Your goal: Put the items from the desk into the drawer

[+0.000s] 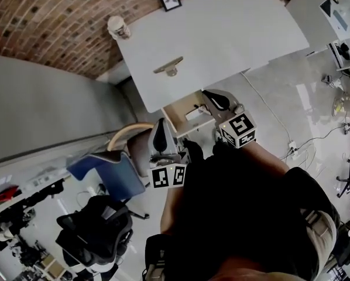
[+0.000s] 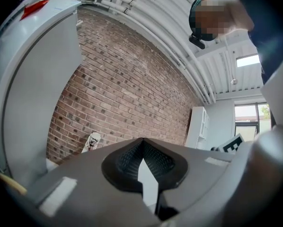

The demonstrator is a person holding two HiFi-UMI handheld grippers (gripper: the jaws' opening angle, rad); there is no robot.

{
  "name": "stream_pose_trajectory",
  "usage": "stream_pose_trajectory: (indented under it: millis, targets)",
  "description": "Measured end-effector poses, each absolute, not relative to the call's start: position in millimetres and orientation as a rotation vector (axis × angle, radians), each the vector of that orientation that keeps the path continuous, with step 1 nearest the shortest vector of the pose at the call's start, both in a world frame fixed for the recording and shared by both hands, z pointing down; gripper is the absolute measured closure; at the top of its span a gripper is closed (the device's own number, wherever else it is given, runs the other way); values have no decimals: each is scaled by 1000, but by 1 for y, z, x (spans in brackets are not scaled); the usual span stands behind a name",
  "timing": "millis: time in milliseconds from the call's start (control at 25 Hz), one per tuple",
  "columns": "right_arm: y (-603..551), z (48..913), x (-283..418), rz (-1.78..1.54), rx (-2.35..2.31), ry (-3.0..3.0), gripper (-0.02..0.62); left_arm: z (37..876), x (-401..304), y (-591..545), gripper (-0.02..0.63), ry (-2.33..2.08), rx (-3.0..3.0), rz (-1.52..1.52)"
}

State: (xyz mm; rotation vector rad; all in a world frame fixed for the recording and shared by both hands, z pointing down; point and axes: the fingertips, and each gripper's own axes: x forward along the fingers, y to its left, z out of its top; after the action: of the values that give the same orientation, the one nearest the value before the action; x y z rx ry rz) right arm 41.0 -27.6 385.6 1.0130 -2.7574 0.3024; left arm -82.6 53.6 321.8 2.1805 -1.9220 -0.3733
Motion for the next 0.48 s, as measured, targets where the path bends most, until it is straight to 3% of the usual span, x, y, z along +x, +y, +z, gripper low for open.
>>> stream_pose_trajectory:
  millis: [160,480]
  targets:
    - [6,341,59,223,1039,-2821,591,317,-82,62,598,-1925,2181,-382]
    - [30,345,55,261,986,-2838,591,317,-91,60,598,-1954,2155,-388]
